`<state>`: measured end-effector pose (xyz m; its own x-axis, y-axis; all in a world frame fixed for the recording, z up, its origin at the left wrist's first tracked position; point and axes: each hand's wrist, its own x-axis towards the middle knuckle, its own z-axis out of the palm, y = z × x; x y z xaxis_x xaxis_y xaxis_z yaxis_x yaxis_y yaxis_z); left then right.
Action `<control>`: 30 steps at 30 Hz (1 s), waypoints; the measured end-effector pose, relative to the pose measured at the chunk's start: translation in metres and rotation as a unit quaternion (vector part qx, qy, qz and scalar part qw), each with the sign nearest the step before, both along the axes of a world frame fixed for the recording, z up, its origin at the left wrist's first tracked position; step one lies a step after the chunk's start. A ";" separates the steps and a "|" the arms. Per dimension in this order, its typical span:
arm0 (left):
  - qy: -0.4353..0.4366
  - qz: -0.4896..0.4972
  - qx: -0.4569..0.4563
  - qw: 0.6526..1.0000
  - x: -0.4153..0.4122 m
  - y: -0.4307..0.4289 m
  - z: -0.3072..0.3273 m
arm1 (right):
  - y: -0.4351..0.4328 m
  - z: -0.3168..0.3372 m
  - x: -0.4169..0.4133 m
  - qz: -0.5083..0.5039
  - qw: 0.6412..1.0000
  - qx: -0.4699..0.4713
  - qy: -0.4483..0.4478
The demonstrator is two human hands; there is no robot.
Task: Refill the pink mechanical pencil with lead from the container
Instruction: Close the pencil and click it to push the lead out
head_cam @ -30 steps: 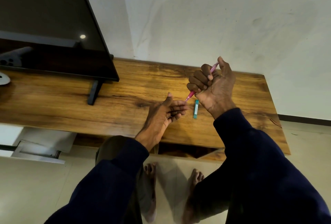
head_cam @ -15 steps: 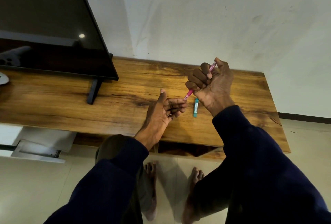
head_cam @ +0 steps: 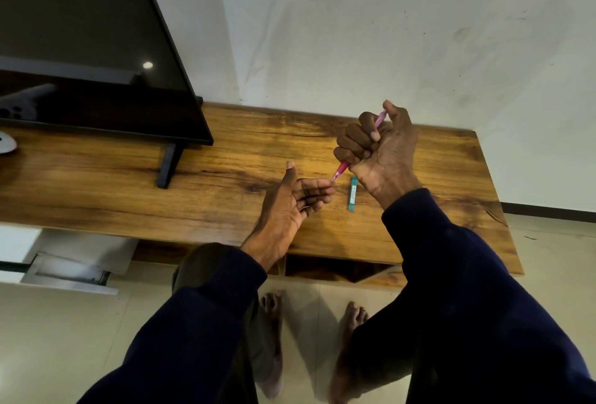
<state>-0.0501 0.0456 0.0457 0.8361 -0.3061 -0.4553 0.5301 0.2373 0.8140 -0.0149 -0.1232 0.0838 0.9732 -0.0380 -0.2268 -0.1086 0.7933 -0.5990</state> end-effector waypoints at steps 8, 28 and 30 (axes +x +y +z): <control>-0.001 -0.007 0.008 1.000 -0.001 0.000 0.001 | 0.000 0.001 0.001 0.005 1.000 -0.003 0.000; 0.002 -0.001 0.007 1.000 -0.002 -0.004 0.000 | -0.001 0.000 0.001 0.007 1.000 -0.012 0.011; 0.001 -0.004 0.005 1.000 -0.002 -0.003 -0.001 | 0.000 0.000 0.001 0.004 1.000 -0.008 0.012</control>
<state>-0.0517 0.0422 0.0445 0.8322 -0.3089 -0.4606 0.5345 0.2253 0.8146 -0.0140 -0.1235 0.0834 0.9676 -0.0332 -0.2503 -0.1304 0.7831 -0.6080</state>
